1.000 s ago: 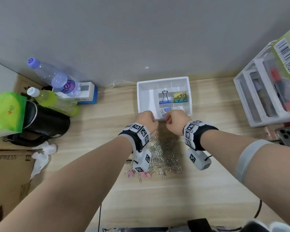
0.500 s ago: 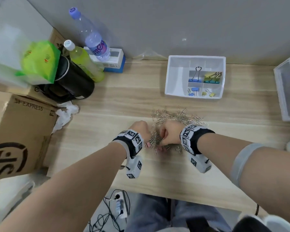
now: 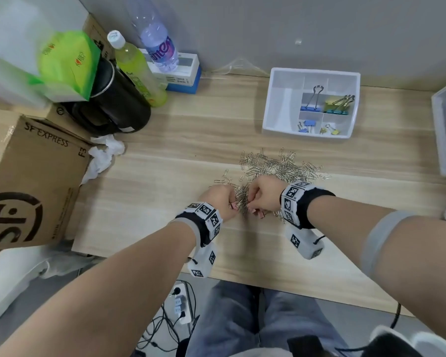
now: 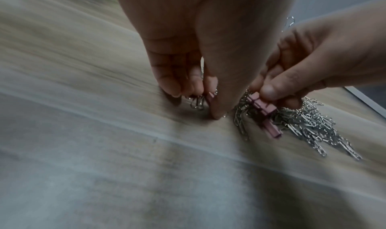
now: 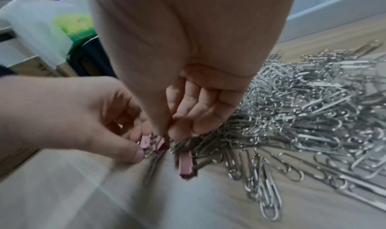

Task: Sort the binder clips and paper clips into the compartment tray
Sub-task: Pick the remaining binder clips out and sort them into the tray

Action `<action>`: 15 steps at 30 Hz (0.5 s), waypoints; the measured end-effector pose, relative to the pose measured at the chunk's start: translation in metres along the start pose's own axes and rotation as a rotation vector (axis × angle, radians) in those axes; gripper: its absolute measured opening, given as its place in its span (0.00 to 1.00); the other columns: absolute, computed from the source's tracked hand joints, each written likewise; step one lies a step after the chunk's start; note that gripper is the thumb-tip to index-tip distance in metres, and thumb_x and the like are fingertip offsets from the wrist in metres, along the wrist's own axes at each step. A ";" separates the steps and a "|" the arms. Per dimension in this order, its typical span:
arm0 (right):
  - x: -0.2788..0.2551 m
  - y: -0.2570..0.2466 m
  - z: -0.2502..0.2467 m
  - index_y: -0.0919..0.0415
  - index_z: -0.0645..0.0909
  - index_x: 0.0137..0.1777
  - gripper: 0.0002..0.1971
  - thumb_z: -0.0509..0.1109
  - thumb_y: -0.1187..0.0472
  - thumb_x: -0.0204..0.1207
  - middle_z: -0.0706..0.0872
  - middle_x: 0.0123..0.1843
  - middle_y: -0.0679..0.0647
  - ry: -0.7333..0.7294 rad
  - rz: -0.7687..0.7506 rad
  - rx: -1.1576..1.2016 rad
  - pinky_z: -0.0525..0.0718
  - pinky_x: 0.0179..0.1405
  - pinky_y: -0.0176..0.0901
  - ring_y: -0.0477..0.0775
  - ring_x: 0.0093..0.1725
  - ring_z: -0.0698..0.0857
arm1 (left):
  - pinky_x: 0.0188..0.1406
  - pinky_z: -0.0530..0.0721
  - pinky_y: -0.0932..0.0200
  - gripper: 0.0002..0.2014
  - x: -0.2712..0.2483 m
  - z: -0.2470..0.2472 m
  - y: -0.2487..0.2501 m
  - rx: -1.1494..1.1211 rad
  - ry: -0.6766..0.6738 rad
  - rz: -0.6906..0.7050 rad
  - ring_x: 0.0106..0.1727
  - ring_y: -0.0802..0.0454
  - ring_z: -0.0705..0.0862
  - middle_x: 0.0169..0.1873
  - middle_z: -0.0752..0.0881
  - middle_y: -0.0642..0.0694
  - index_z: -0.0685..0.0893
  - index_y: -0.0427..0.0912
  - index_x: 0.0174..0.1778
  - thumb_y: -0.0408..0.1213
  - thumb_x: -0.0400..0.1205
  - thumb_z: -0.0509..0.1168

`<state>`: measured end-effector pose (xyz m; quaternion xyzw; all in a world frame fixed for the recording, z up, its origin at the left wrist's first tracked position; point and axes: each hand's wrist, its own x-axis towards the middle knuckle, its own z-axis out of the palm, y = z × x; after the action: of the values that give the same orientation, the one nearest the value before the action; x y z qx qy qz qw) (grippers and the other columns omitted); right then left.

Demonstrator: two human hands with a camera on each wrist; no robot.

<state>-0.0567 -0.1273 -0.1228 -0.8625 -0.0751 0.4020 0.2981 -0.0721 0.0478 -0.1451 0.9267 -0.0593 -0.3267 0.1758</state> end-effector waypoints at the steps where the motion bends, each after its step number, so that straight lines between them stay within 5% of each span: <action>1: 0.000 0.000 -0.001 0.60 0.88 0.44 0.03 0.73 0.65 0.74 0.90 0.32 0.52 -0.009 0.004 0.012 0.89 0.44 0.44 0.51 0.32 0.88 | 0.42 0.85 0.56 0.05 0.000 -0.001 0.001 -0.003 0.005 -0.003 0.42 0.48 0.84 0.36 0.84 0.51 0.80 0.52 0.33 0.41 0.67 0.70; 4: -0.003 0.000 -0.004 0.61 0.88 0.58 0.12 0.65 0.66 0.80 0.89 0.42 0.51 -0.048 0.034 -0.034 0.85 0.48 0.39 0.49 0.39 0.85 | 0.43 0.86 0.57 0.02 -0.002 -0.005 0.004 -0.010 0.025 -0.011 0.41 0.50 0.84 0.38 0.85 0.51 0.82 0.50 0.34 0.40 0.68 0.69; 6: -0.007 -0.003 -0.007 0.58 0.87 0.59 0.16 0.60 0.67 0.81 0.89 0.48 0.55 -0.061 0.055 -0.023 0.82 0.32 0.29 0.49 0.37 0.84 | 0.41 0.87 0.57 0.03 -0.002 -0.008 0.005 -0.047 0.038 -0.009 0.39 0.51 0.85 0.35 0.85 0.52 0.83 0.49 0.33 0.41 0.67 0.69; 9: -0.010 -0.006 -0.013 0.61 0.85 0.55 0.16 0.54 0.66 0.84 0.82 0.37 0.55 -0.061 0.107 0.069 0.71 0.14 0.30 0.52 0.27 0.81 | 0.38 0.87 0.58 0.04 0.000 -0.014 0.006 -0.104 0.060 0.001 0.37 0.51 0.86 0.31 0.85 0.53 0.84 0.46 0.33 0.38 0.66 0.72; 15: -0.008 -0.013 -0.024 0.65 0.78 0.37 0.15 0.56 0.62 0.84 0.72 0.29 0.56 -0.032 0.186 0.386 0.69 0.23 0.41 0.52 0.24 0.70 | 0.31 0.79 0.64 0.11 0.003 -0.021 0.009 -0.235 0.112 0.029 0.27 0.60 0.79 0.27 0.82 0.55 0.82 0.45 0.37 0.34 0.67 0.79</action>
<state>-0.0428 -0.1305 -0.0977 -0.7862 0.0782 0.4483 0.4181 -0.0563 0.0446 -0.1286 0.9155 -0.0241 -0.2768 0.2909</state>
